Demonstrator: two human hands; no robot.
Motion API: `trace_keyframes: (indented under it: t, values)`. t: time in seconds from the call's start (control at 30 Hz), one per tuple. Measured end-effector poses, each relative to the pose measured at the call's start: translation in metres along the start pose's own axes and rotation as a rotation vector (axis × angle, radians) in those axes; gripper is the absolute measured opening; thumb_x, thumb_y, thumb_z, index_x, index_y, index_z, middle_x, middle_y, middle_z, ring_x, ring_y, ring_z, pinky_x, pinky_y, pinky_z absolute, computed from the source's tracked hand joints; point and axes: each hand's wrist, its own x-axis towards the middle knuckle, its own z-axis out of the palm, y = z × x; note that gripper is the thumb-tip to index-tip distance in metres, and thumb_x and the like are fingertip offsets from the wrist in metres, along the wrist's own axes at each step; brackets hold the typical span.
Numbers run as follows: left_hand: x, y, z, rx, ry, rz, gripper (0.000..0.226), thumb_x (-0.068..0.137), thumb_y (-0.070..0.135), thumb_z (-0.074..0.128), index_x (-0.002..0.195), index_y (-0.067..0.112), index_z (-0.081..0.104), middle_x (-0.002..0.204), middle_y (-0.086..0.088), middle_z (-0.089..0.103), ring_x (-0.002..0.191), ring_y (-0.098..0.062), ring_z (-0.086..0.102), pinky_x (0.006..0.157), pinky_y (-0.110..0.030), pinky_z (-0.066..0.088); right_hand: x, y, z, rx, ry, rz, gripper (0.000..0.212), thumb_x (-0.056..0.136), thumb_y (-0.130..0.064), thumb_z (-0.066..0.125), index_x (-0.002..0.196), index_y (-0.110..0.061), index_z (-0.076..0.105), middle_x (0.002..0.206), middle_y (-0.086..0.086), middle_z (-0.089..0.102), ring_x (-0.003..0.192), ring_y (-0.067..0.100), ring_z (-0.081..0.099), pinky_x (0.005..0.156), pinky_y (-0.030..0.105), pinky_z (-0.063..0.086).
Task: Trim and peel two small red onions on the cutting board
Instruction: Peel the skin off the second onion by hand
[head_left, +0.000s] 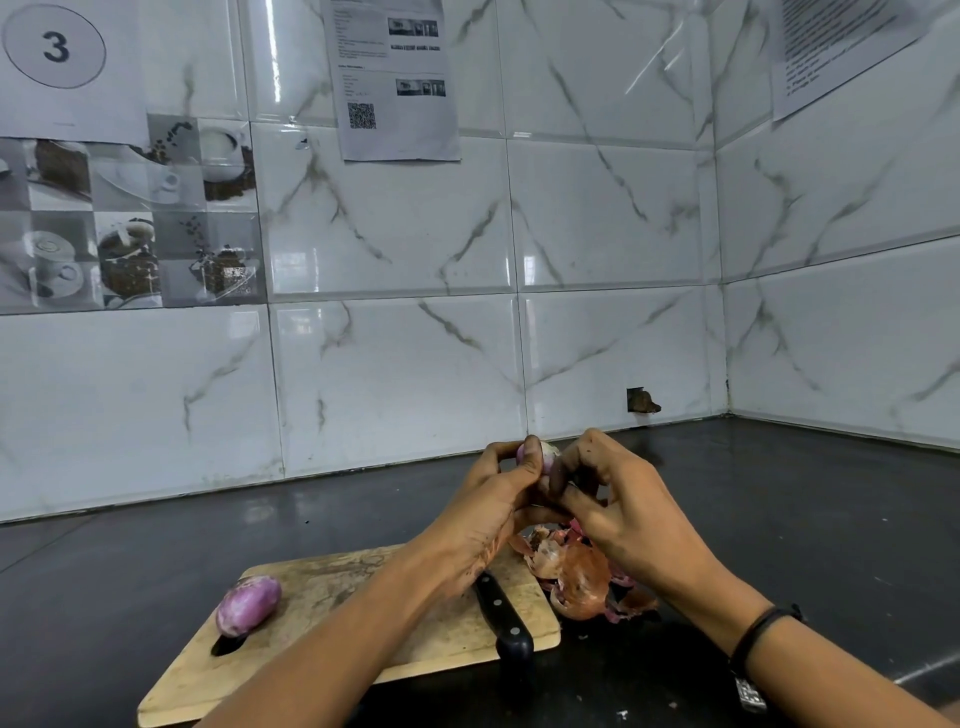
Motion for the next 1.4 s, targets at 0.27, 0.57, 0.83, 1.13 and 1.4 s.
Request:
trace_keyframes:
  t: [0.27, 0.57, 0.83, 1.13, 1.4]
  values:
    - [0.0, 0.007, 0.0, -0.042, 0.02, -0.011, 0.027, 0.101, 0.023, 0.055, 0.12, 0.004, 0.054, 0.11, -0.022, 0.072, 0.083, -0.026, 0.073, 0.062, -0.036, 0.061, 0.001, -0.006, -0.008, 0.015, 0.149, 0.028, 0.039, 0.075, -0.046, 0.085, 0.103, -0.033, 0.06, 0.098, -0.021, 0.066, 0.087, 0.003, 0.064, 0.074, 0.012, 0.048]
    - [-0.001, 0.005, -0.009, 0.093, 0.042, 0.081, 0.054, 0.079, 0.038, 0.068, 0.122, 0.008, 0.055, 0.105, -0.019, 0.075, 0.097, -0.033, 0.074, 0.083, -0.037, 0.06, -0.001, -0.009, -0.009, 0.003, 0.207, -0.013, 0.039, 0.08, -0.025, 0.085, 0.111, -0.024, 0.063, 0.091, -0.024, 0.075, 0.072, 0.0, 0.07, 0.067, 0.01, 0.05]
    - [-0.004, 0.006, -0.013, 0.206, 0.006, 0.062, 0.059, 0.078, 0.041, 0.07, 0.122, 0.006, 0.054, 0.098, -0.013, 0.078, 0.092, -0.032, 0.076, 0.084, -0.037, 0.061, -0.002, -0.003, -0.007, -0.133, 0.114, -0.047, 0.041, 0.085, -0.041, 0.07, 0.113, -0.027, 0.043, 0.085, -0.013, 0.07, 0.058, 0.013, 0.059, 0.059, 0.047, 0.055]
    - [-0.003, 0.005, -0.007, 0.25, 0.108, 0.069, 0.044, 0.089, 0.036, 0.07, 0.12, 0.009, 0.054, 0.096, -0.005, 0.079, 0.089, -0.019, 0.077, 0.079, -0.029, 0.062, 0.001, -0.002, 0.001, -0.227, 0.004, -0.06, 0.031, 0.095, -0.026, 0.064, 0.111, -0.02, 0.039, 0.064, -0.015, 0.044, 0.063, 0.0, 0.054, 0.055, 0.026, 0.036]
    - [-0.002, 0.004, -0.008, 0.202, 0.138, 0.03, 0.057, 0.084, 0.047, 0.068, 0.121, 0.006, 0.055, 0.092, -0.002, 0.079, 0.093, -0.02, 0.076, 0.087, -0.038, 0.061, -0.002, -0.001, 0.0, -0.142, -0.039, -0.04, 0.028, 0.095, -0.025, 0.063, 0.111, -0.018, 0.041, 0.056, -0.014, 0.049, 0.058, 0.003, 0.053, 0.062, 0.041, 0.048]
